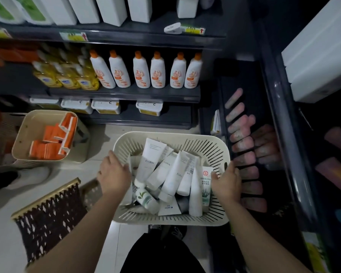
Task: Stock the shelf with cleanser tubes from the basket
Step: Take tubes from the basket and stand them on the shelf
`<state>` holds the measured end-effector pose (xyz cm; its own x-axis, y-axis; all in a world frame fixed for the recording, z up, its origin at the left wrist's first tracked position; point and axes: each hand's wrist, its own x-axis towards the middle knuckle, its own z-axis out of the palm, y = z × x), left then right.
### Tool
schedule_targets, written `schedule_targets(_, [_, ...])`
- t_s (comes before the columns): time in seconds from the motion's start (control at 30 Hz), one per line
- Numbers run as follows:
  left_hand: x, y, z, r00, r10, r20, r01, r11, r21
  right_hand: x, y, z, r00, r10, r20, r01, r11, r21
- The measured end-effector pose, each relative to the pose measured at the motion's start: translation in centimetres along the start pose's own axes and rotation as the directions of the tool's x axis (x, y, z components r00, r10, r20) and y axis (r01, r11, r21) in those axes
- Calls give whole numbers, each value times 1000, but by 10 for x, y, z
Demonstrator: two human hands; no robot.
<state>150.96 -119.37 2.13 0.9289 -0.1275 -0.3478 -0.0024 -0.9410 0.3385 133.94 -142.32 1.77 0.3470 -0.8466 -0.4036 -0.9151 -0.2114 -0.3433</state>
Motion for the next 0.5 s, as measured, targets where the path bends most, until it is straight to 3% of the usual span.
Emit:
schedule_targets(0.07, [-7,10,4,987,161,-14,-154,964,218,-11,-9,6,982,-179,-55,171,977,-130])
schedule_targets(0.17, [-17,24,19,925,362,116,-380,864,329,-22,-24,19,928,-372,13,367,909,-196])
schedule_targets(0.33, [-21,26,50,840,420,344,-521,803,291,-25,-42,45,913,-269,306,300,952,-58])
schedule_targets(0.5, [-21,25,67,855,319,409,-444,858,259,-19,-55,55,934,-244,263,274,958,-84])
